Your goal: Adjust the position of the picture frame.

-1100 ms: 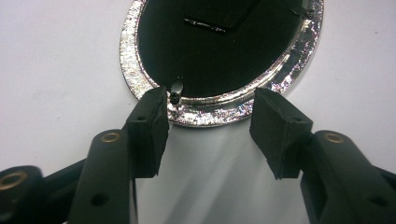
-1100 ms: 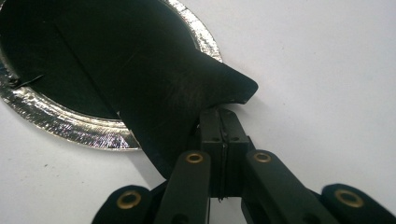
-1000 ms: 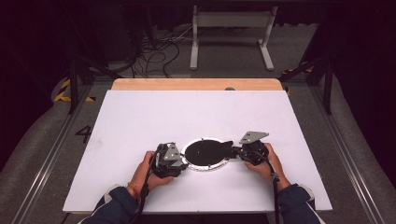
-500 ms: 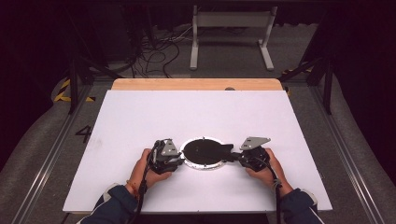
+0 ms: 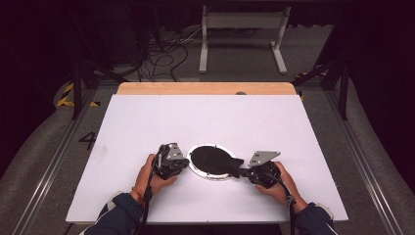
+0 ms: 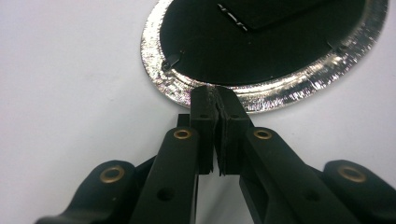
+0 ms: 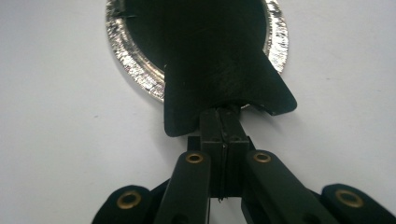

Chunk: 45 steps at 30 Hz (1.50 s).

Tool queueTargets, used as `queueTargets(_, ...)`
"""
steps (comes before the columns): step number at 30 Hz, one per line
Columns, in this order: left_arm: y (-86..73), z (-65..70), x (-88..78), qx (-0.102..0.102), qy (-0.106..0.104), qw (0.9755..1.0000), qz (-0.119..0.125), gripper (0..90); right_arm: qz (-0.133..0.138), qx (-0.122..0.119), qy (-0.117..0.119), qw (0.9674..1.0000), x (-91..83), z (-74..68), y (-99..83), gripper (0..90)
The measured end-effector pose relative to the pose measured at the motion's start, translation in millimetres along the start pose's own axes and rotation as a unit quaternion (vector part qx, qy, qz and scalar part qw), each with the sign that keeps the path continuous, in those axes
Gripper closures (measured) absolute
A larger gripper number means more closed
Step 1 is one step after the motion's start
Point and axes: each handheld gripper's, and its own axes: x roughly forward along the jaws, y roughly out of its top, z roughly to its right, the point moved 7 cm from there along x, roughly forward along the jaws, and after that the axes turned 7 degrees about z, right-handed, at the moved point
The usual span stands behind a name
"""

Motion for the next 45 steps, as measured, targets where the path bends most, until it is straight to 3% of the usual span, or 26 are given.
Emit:
queueTargets(3, -0.9, -1.1, -1.3, -0.004, 0.003, 1.0, -0.002, 86.0, 0.0, -0.01, 0.012, 0.9999, 0.5, -10.4, 0.4, 90.0)
queueTargets(6, -1.4, 1.0, -3.2, -0.007, -0.011, 0.9999, -0.002, 83.9, -0.004, -0.025, 0.009, 0.9996, 1.2, -16.1, 1.4, 90.0)
queueTargets(11, -1.1, 14.9, -11.3, 0.005, -0.035, 0.9994, 0.006, 83.7, -0.003, -0.028, 0.011, 0.9995, 0.4, -17.0, 2.9, 90.0)
queueTargets(16, -5.3, 28.6, -12.1, 0.021, -0.059, 0.998, -0.002, 83.6, 0.028, -0.023, -0.003, 0.9994, -8.7, -7.7, 11.1, 90.0)
queueTargets(22, -2.3, 38.9, -5.9, 0.038, -0.073, 0.9966, -0.007, 82.2, 0.039, -0.007, -0.052, 0.9979, -8.7, 14.9, 11.0, 90.0)
queueTargets(25, -0.7, 40.1, -3.7, 0.038, -0.071, 0.9967, -0.006, 82.3, 0.031, -0.006, -0.072, 0.9969, -5.0, 23.4, 8.0, 90.0)
queueTargets(31, 1.4, 38.6, -0.5, 0.043, -0.068, 0.9967, -0.003, 86.9, 0.015, -0.002, -0.055, 0.9984, 5.9, 25.6, 2.5, 90.0)
queueTargets(45, 5.1, 27.5, 5.9, 0.033, -0.054, 0.998, 0.006, 90.0, 0.016, -0.002, -0.036, 0.9992, 4.8, 18.0, 1.9, 90.0)
